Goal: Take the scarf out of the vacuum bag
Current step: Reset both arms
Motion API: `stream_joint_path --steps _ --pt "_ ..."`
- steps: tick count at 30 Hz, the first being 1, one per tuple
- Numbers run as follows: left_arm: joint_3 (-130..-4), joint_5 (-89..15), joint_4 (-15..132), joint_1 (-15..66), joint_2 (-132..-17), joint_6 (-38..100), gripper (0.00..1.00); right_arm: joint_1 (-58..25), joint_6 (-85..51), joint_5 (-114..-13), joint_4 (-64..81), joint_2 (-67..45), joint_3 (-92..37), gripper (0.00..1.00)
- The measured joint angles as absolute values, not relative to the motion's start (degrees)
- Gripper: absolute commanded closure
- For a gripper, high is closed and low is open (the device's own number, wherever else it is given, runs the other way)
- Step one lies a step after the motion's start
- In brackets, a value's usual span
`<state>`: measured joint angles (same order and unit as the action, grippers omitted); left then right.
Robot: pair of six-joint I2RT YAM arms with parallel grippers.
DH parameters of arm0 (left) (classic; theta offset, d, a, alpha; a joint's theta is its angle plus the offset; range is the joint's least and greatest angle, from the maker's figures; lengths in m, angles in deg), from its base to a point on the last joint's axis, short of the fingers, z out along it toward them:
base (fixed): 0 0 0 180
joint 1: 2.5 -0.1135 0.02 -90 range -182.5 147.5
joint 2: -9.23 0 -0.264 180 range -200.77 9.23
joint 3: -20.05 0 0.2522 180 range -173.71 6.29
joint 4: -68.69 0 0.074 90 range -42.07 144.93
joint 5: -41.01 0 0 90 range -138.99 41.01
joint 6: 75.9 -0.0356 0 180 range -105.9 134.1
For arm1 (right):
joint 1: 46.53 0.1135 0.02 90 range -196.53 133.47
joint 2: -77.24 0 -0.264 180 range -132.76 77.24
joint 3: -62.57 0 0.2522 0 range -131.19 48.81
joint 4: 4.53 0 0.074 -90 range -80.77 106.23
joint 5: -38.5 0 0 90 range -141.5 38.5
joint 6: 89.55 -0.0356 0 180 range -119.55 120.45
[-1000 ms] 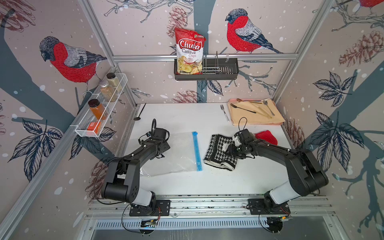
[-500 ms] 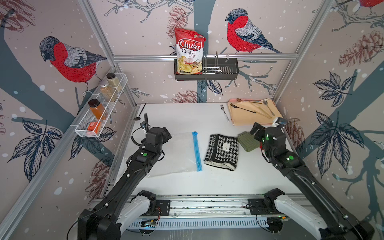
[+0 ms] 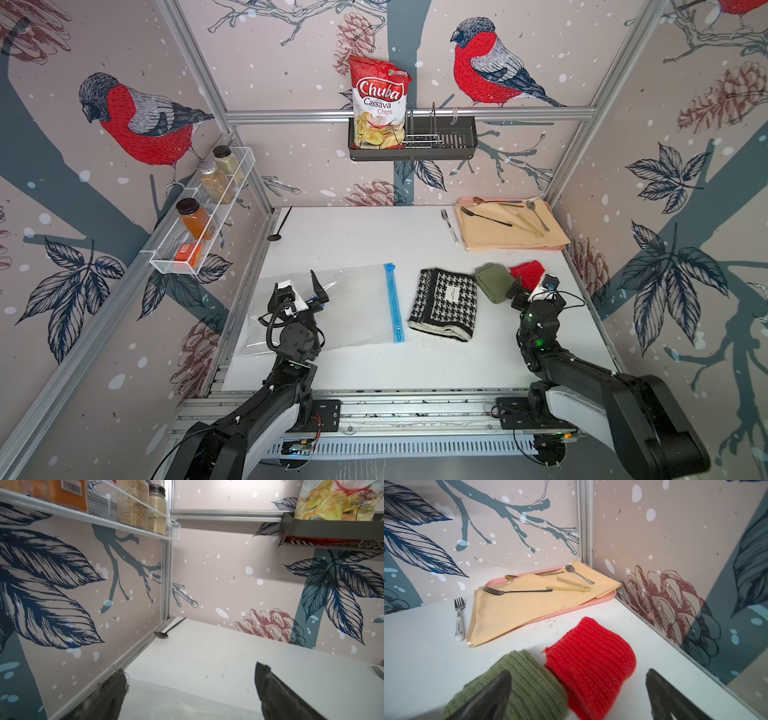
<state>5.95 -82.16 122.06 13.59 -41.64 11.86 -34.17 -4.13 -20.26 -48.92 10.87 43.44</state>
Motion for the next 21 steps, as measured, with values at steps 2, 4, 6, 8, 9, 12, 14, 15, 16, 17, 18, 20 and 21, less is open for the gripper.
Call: stream_joint_path --steps 2,4,6,8,9,12,14,15,16,17,18,20,21 --pt "5.95 -79.45 125.91 12.04 -46.21 9.72 0.02 -34.06 -2.05 -21.07 -54.49 5.49 42.35 0.0" --pt "5.95 -77.13 129.21 9.64 -50.28 9.21 0.02 -34.04 -0.63 -21.98 -58.69 1.1 42.09 0.0" --pt "5.97 -74.23 132.69 6.62 -55.39 9.47 0.03 -34.04 0.77 -22.33 -63.48 -2.66 42.74 0.0" --pt "5.97 -70.51 136.93 4.22 -62.63 9.93 0.02 -34.09 2.08 -23.21 -69.44 -6.86 43.99 0.0" --pt "5.97 -69.24 138.81 3.89 -65.93 10.26 0.02 -34.2 2.21 -23.34 -71.78 -8.26 44.67 0.0" --pt "5.38 -65.97 142.37 3.17 -79.54 11.09 0.02 -36.67 1.84 -23.69 -77.18 -10.25 46.83 0.0" --pt "2.3 -64.5 138.09 2.8 -80.35 11.14 0.02 -37.61 1.49 -23.65 -79.56 -12.48 45.91 0.0" --pt "0.46 -63.65 137.85 2.53 -79.41 11.2 0.02 -37.54 1.4 -24.26 -79.65 -12.83 45.23 0.0" --pt "-1.03 -63.32 138.85 2.34 -79.15 11.42 0.02 -37.63 1.1 -24.94 -79.85 -12.52 44.84 0.0" --pt "-1.22 -62.69 140.6 2.14 -79.85 11.92 0.02 -37.87 0.37 -24.8 -79.85 -11.95 44.38 0.0" --pt "-0.76 -62.6 142.02 2.05 -80.68 12.19 0.02 -37.96 0.27 -24.54 -79.87 -11.75 43.94 0.0" --pt "1.31 -62.69 141.12 2.03 -80.64 12.36 0.02 -38.02 0.22 -24.5 -80.42 -12.3 43.42 0.0" --pt "1.99 -62.99 141.8 2.03 -80.72 12.75 0.02 -38.02 0.16 -24.48 -80.31 -12.5 43.44 0.0"
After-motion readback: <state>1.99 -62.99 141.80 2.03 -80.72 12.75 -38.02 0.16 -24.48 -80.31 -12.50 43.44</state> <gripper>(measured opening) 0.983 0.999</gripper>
